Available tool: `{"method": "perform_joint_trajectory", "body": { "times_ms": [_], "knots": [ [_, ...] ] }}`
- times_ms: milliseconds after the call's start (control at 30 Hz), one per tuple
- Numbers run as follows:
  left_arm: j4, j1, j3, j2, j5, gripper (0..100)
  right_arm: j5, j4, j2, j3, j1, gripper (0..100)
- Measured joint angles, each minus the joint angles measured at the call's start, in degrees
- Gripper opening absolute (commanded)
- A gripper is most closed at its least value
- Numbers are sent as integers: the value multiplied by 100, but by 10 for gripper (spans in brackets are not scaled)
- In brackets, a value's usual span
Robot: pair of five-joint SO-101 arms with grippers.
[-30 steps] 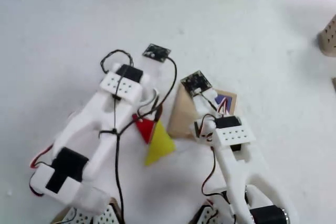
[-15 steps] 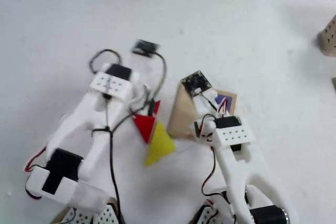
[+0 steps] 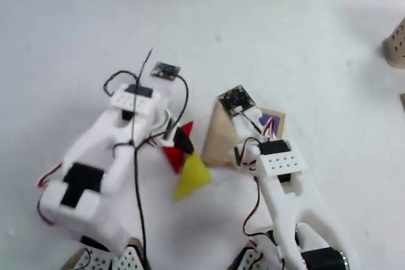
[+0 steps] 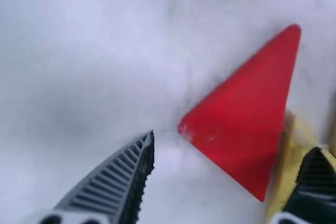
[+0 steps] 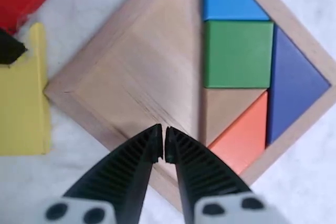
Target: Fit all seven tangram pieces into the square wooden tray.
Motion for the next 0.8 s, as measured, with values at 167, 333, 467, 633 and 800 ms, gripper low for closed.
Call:
{"method": "perform_joint_trajectory", "body": {
  "times_ms": [167,333,467,633,800],
  "knots": [
    [765,35,-1108,1002,9,408,0,0,0,0,0,21],
    [1090,114,-1705,1442,9,376,0,0,0,0,0,21],
    [1116,281,-1793,1451,0,192,0,0,0,0,-9,21],
    [1090,642,-2013,1451,-9,132,0,0,0,0,-9,21],
    [1090,668,-2022,1442,-9,135,0,0,0,0,-9,21]
  ]
}}
